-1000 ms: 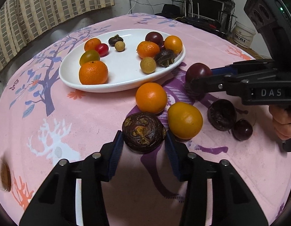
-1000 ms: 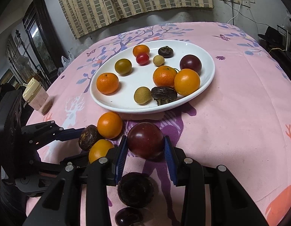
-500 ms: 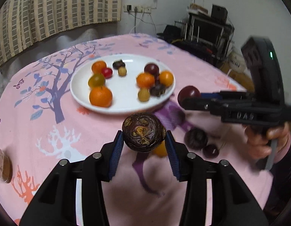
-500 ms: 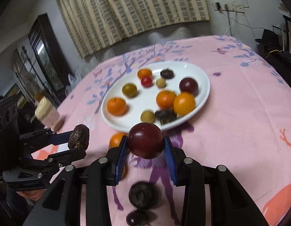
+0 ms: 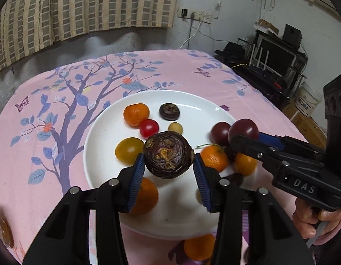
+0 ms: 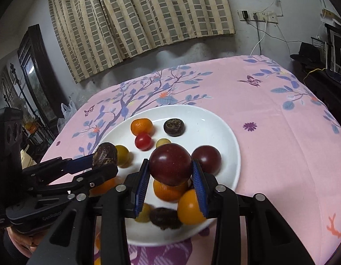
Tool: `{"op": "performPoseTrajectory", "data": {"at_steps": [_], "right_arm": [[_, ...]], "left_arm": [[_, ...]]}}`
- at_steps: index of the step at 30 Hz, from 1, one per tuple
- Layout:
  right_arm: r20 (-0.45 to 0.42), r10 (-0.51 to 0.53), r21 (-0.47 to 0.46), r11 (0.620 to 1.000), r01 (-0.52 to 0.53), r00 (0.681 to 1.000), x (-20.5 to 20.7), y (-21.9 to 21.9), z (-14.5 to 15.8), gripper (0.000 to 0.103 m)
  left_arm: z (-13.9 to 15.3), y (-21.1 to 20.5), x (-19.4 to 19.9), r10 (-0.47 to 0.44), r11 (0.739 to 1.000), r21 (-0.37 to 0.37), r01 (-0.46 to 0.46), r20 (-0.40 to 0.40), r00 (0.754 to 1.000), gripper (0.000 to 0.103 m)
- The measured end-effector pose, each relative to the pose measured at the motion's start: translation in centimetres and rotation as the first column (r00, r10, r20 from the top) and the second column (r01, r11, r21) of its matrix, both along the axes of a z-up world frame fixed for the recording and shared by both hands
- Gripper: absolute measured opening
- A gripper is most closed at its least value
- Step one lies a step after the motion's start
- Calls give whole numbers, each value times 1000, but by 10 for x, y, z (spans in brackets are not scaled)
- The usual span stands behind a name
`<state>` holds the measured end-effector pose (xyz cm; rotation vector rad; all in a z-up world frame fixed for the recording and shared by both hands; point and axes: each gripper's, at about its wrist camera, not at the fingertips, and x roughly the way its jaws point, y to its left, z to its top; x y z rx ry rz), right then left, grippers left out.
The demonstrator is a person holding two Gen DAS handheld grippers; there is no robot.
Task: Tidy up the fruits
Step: 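Place the plum and mangosteen on the white plate, opening both grippers, then grasp a large orange with the right gripper while the left grasps a mandarin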
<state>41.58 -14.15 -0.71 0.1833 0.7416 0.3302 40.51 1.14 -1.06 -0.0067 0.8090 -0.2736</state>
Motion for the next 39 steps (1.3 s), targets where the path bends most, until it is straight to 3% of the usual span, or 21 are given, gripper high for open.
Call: {"op": "performPoseTrajectory", "data": {"at_steps": [5,6,9,14,21,25,31,35,39], "right_arm": [[-15,-3,-14,1000,3,1000,13,3,-7,41],[-16,-14,-12,1000,14,1000,12,1,-7,47],[-2,-26,-1,1000,26,1000,3,-4,-1,52],[40,-14,-7,1000,14,999,-24,-3,9,57],[76,50,-62,997,-45,996,-82,12,5,58],[57,149,-124,982,-141,987,-114,30,0,70],[-1,288,-236,930,-280,958,-143,64,-12,70],[-13,323,-305,900,-311,946,-154,79,-20,69],[-40,322,-314,895,-318,946,-153,82,-26,62]], "left_arm": [[-12,7,20,44,999,12,-43,-30,999,45],[-14,7,22,48,999,15,-47,-38,998,45],[-14,10,17,86,995,45,-85,-16,996,66],[3,10,-10,123,988,84,-128,69,990,78],[15,12,-53,139,984,98,-149,101,985,83],[6,30,-82,190,975,104,-199,84,978,89],[-8,59,-110,301,940,141,-310,84,950,93],[-12,78,-111,339,938,71,-339,14,941,93],[-13,80,-110,351,935,63,-350,-1,937,93]]}}
